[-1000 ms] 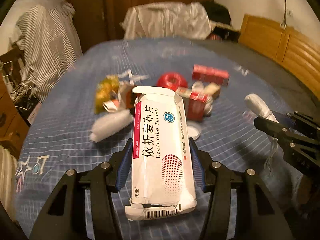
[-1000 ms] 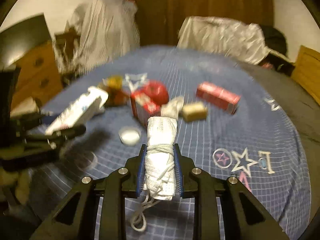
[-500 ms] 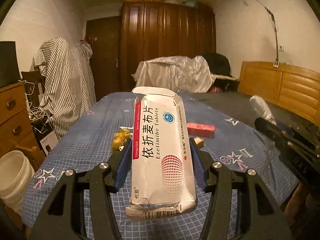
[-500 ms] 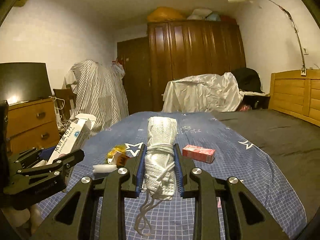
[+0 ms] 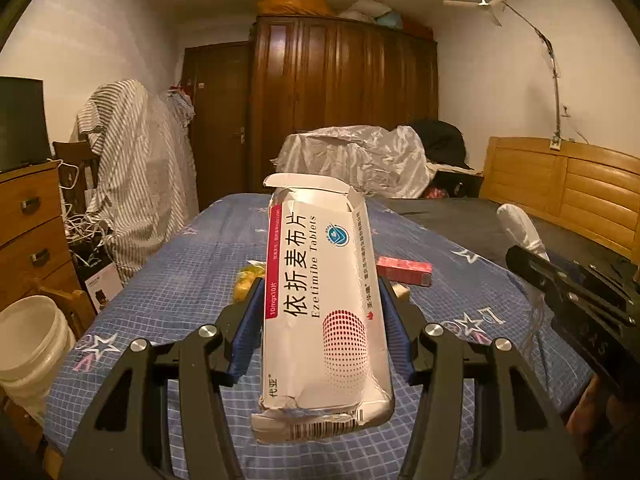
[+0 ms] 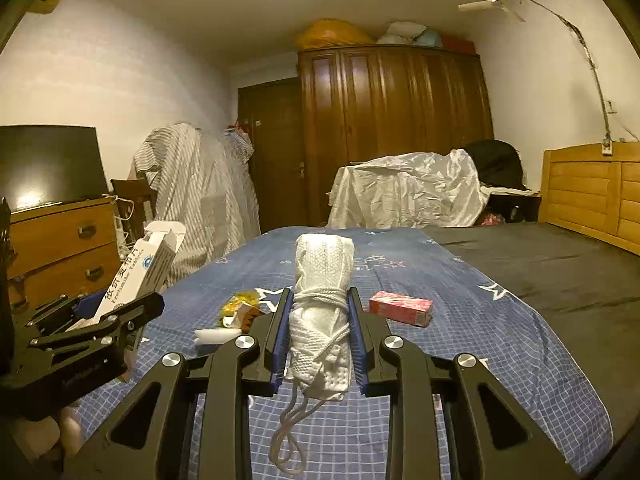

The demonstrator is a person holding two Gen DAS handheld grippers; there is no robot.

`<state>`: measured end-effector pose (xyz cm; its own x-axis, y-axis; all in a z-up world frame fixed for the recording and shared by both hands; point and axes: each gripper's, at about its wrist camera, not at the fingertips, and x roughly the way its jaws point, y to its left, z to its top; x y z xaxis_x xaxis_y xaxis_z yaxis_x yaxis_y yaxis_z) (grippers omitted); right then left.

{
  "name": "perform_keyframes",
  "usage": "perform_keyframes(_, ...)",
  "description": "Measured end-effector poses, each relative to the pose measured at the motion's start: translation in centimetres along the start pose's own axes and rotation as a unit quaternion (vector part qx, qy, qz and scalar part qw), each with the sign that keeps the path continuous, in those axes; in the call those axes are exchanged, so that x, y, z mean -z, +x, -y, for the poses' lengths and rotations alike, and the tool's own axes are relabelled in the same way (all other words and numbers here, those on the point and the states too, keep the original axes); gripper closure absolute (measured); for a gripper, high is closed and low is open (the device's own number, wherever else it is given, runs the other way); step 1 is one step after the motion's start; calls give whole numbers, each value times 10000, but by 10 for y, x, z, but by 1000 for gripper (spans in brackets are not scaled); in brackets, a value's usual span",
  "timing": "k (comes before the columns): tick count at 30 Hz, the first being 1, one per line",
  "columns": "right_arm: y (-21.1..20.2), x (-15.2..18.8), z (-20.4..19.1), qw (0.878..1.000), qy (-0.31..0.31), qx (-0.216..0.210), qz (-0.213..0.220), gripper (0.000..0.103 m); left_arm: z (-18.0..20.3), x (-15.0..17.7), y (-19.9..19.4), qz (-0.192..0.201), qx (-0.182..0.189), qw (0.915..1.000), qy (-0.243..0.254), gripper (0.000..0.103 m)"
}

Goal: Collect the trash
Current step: 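Lift the medicine box and cloth bundle off the bed, then carry the white medicine box and cloth bundle over the white bucket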

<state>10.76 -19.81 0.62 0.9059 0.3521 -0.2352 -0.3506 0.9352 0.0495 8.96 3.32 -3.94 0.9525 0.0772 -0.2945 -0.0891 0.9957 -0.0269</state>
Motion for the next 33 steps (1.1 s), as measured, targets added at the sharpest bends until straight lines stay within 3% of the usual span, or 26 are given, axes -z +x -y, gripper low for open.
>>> perform_keyframes(5,24,-15,-16,9993,-120,-345,23,76,-32,-12,-4,77,-301,9994,-163,50)
perform_keyframes(14,60,-48,-88,9937,-303,-1080,47,76,-99,-30,-17,203,-933,9948,-345,50)
perform_keyframes(24,95,-75,-201,9789,-598,-1948,-160,76,-185,-39,-42,205,-1673,9836,-644,50)
perform_keyframes(33,132,-92,-341,9534,-1028,-2778,-582,76,-272,-40,-72,45,-2364,9664,-1012,50)
